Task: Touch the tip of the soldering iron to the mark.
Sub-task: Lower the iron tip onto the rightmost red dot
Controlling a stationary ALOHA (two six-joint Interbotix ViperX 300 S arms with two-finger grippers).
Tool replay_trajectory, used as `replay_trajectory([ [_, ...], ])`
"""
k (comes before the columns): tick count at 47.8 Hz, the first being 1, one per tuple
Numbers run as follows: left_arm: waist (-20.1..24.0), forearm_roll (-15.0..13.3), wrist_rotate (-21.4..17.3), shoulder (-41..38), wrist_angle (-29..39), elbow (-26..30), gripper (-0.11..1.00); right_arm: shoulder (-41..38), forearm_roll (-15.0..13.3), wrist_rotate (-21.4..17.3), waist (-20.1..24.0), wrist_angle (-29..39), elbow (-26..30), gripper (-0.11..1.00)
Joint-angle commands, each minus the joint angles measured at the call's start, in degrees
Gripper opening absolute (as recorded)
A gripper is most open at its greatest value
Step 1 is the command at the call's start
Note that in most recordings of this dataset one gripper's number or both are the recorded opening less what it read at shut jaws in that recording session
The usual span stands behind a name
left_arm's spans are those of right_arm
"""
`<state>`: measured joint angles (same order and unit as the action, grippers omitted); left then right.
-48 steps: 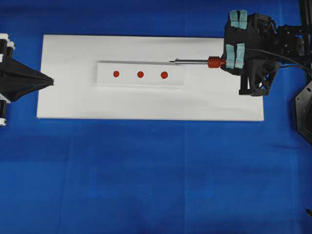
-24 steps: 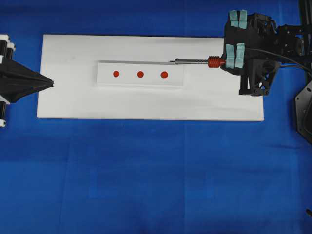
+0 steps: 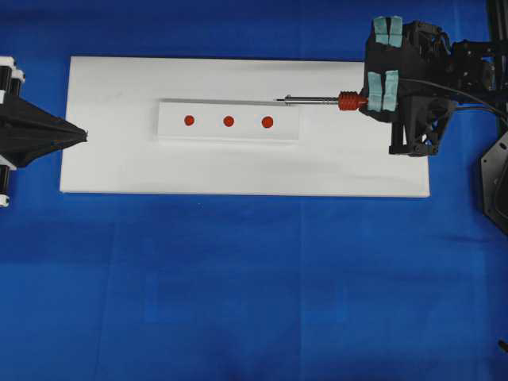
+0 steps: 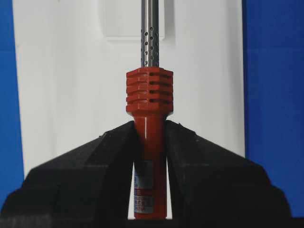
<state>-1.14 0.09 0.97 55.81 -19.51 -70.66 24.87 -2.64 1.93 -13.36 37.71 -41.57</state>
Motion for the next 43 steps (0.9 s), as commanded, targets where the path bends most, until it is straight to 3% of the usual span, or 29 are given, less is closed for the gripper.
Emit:
replay_trajectory([
  [1,-0.18,0.0,0.09,-0.18,-0.53,0.7,0.0,0.35,-0.26,-0.09,-0.09,-0.44,0.7,0.06],
  [43,-0.18,0.0,0.09,-0.44,-0.88,0.7,0.0,-11.16,0.0,-0.18,-0.09,-9.23,-3.16,0.06],
])
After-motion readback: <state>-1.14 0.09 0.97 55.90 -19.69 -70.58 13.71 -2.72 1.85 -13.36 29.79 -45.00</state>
